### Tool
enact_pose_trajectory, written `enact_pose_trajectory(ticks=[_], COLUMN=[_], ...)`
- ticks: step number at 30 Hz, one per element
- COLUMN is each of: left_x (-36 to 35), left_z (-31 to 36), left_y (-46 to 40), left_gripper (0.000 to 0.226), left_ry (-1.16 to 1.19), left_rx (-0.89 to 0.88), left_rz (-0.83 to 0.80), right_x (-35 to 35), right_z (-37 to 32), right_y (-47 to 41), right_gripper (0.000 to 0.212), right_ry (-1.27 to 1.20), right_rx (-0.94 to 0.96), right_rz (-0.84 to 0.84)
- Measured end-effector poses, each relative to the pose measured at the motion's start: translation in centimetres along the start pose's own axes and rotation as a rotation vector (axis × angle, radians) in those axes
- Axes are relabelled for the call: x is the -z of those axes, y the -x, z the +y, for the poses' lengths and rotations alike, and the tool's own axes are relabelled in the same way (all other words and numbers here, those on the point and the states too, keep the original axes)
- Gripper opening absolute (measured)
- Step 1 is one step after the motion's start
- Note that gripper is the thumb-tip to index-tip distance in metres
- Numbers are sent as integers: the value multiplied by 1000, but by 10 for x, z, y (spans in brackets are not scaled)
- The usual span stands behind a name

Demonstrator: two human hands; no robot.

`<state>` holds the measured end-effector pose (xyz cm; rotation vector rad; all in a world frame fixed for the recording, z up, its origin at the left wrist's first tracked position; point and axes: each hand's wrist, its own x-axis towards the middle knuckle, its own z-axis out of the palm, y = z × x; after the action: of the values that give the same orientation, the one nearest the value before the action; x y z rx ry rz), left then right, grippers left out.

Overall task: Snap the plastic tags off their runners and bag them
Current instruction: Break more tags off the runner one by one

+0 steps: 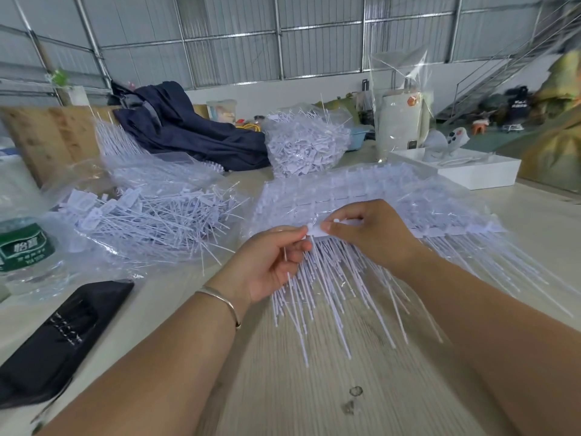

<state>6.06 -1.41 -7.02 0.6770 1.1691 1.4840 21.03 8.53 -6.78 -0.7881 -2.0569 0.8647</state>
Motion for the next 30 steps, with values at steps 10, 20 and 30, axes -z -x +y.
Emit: enact_pose_trajectory(ticks=[10, 20, 30], left_x=[1, 7, 7], left_z=[3, 16, 16], left_y=[2, 5, 4], left_gripper=[14, 17, 15], left_ry=[-128, -655, -960], left_rx=[-67, -98, -107], left_rz=[-2, -47, 30], right_x=[5, 5, 2], right_z=[-3, -11, -18], right_y=[2, 3, 10], right_gripper=[6, 29, 10], right_ry=[-196, -34, 228], right_rx=[3, -88, 159], right_rz=[-10, -107, -3])
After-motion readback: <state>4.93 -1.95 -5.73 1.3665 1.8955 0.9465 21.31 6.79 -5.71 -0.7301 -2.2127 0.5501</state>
